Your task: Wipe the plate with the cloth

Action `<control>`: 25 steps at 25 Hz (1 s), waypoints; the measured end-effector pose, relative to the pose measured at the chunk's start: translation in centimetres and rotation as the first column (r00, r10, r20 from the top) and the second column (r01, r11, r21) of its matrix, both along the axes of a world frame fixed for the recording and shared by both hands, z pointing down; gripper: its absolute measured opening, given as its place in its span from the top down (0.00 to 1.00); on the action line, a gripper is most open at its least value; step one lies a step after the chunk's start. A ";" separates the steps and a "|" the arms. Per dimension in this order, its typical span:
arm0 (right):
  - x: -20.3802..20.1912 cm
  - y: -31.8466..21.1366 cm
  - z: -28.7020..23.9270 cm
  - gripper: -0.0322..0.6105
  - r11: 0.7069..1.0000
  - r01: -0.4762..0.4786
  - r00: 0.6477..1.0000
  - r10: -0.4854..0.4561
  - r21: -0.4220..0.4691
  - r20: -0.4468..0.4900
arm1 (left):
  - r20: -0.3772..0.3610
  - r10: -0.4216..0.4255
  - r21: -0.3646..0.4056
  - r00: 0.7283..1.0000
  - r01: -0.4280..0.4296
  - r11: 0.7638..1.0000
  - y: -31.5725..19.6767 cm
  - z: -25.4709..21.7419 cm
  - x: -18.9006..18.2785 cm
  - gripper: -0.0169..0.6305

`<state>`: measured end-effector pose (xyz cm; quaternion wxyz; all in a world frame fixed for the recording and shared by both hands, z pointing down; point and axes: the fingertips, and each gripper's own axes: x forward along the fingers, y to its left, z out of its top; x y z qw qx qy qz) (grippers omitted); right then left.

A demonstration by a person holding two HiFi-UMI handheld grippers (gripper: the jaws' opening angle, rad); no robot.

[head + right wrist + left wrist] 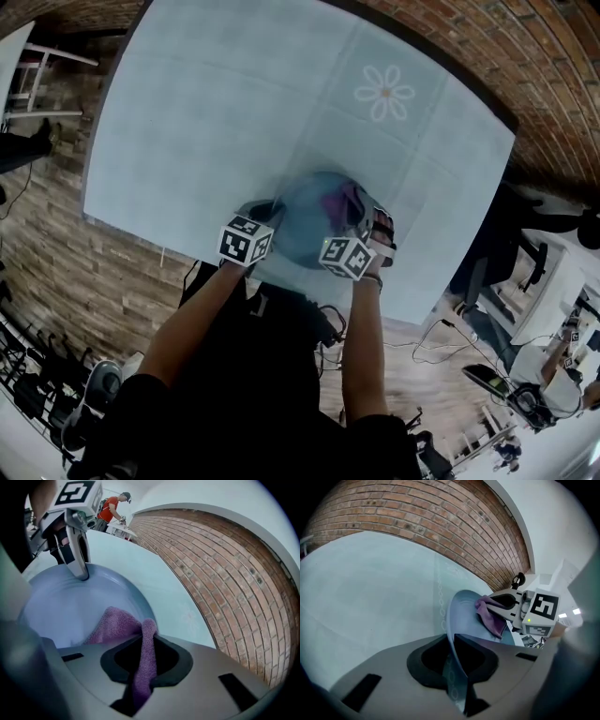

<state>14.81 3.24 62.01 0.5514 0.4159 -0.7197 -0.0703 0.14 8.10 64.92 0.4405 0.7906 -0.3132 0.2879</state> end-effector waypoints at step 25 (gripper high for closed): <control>3.2 8.8 -0.2 0.86 0.990 -0.100 0.991 0.090 -0.104 -0.102 | -0.053 -0.023 -0.045 0.998 0.020 0.999 -0.3 -0.1 0.1 0.89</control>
